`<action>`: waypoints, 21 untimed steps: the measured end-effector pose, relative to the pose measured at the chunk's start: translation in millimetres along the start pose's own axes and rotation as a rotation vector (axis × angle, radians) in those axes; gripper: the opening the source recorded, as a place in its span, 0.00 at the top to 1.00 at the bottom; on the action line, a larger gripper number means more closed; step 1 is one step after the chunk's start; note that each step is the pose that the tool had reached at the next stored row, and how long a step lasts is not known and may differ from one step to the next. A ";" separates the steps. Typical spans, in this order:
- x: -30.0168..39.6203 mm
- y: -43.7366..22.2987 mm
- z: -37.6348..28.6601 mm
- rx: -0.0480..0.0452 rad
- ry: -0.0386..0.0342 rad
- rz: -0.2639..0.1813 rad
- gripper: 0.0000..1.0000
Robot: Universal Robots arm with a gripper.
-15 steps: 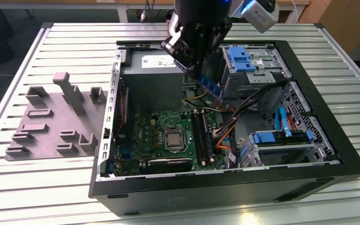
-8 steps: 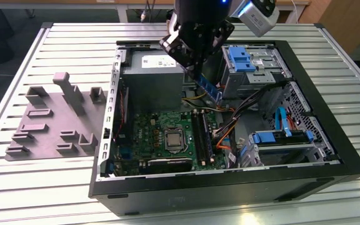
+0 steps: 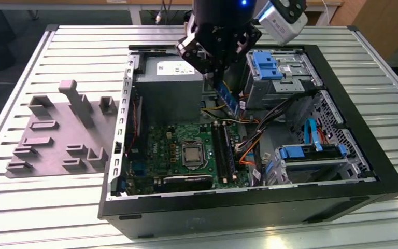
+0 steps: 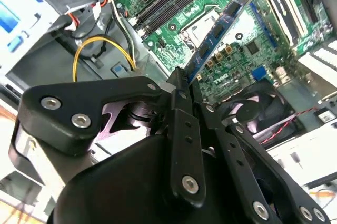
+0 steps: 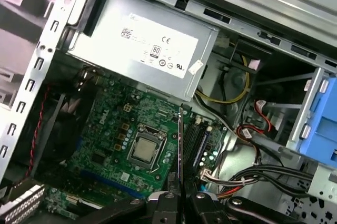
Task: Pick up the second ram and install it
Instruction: 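Insert the second ram into the second slot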
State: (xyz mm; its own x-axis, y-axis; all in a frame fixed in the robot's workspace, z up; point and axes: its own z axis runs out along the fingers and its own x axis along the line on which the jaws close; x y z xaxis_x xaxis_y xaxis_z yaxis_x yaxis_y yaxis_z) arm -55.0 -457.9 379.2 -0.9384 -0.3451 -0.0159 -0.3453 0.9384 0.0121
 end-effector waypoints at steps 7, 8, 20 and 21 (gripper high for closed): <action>0.0 0.1 0.9 0.0020 -0.0013 0.115 0.86; 0.0 0.1 1.1 0.0022 -0.0015 0.132 0.86; 0.0 0.1 5.1 0.0057 -0.0046 0.328 0.86; 0.0 0.1 5.5 0.0061 -0.0049 0.337 0.86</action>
State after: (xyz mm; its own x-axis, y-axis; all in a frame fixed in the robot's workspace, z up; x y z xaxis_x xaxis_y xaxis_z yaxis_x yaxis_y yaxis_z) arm -54.9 -457.7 373.7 -0.9997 -0.0151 -0.0168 -0.0153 0.9998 0.0115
